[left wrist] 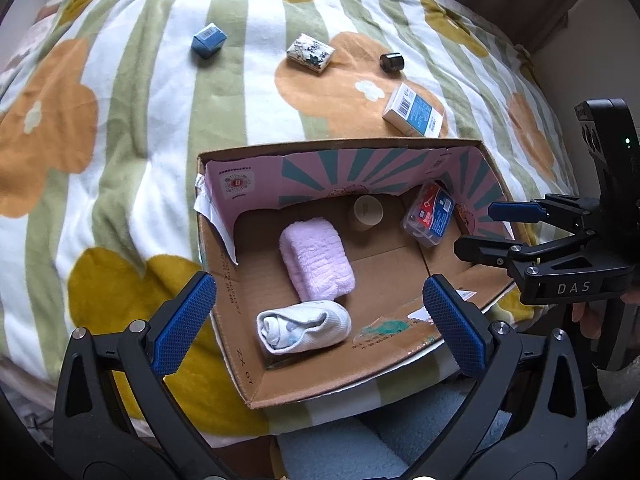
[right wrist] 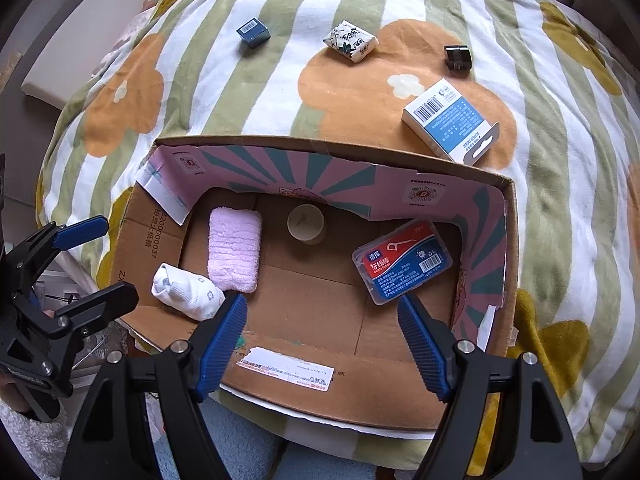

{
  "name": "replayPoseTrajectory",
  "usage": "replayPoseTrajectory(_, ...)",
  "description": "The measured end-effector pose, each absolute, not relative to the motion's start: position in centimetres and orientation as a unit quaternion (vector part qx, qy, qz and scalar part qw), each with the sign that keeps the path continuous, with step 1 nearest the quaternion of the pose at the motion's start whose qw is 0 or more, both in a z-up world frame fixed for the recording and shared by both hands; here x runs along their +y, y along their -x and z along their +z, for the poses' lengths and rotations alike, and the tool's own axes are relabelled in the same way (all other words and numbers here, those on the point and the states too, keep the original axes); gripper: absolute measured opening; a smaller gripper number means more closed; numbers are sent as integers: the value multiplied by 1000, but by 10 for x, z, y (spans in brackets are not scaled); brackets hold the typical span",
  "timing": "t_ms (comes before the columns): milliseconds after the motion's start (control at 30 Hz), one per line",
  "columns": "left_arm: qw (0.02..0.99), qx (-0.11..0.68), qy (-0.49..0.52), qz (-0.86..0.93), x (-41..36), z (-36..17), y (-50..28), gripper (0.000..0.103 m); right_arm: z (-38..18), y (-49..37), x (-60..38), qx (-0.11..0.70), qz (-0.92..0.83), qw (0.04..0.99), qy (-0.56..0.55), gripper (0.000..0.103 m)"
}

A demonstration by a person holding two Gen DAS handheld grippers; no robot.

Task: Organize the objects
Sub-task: 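Move the left tool to the blue cube box while the right tool reaches the tissue pack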

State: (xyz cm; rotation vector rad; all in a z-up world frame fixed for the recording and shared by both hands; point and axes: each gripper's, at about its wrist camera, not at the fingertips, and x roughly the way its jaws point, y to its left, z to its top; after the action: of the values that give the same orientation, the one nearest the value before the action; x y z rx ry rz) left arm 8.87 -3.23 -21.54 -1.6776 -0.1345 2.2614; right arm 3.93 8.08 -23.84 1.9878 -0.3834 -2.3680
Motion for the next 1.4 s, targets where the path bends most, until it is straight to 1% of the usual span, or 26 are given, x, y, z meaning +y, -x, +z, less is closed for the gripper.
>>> replayPoseTrajectory(333,142,-49,569,809,-56,-196,-59,103,-221,-22,87,-115,-771,12,-626,74)
replayPoseTrajectory(600,142,-41,560,815,-72,-190,-25,103,-214,4,96,-116,-780,-2,-614,74)
replayPoseTrajectory(667,144,-40,560,815,-75,-191,-15,103,-213,12,98,-114,-782,-1,-613,79)
replayPoseTrajectory(700,145,-38,560,815,-75,-191,-10,103,-212,16,99,-113,-783,-1,-612,86)
replayPoseTrajectory(733,146,-35,560,815,-76,-191,-5,103,-211,21,100,-111,-785,-1,-610,88)
replayPoseTrajectory(867,149,-19,557,817,-77,-193,18,103,-207,42,102,-101,-794,-1,-600,90)
replayPoseTrajectory(900,149,-14,556,818,-78,-193,25,103,-206,49,102,-100,-796,0,-598,93)
replayPoseTrajectory(933,150,-8,554,819,-78,-194,31,103,-206,55,103,-98,-797,2,-596,99)
replayPoseTrajectory(967,150,-3,551,821,-78,-194,37,103,-206,61,103,-97,-798,3,-594,101)
replayPoseTrajectory(1100,158,6,546,823,-82,-200,65,103,-209,87,103,-87,-799,7,-595,101)
replayPoseTrajectory(1267,162,12,533,830,-88,-203,98,103,-219,118,96,-26,-786,-4,-618,101)
replayPoseTrajectory(1400,174,24,527,831,-89,-209,125,103,-223,141,94,-7,-795,2,-606,101)
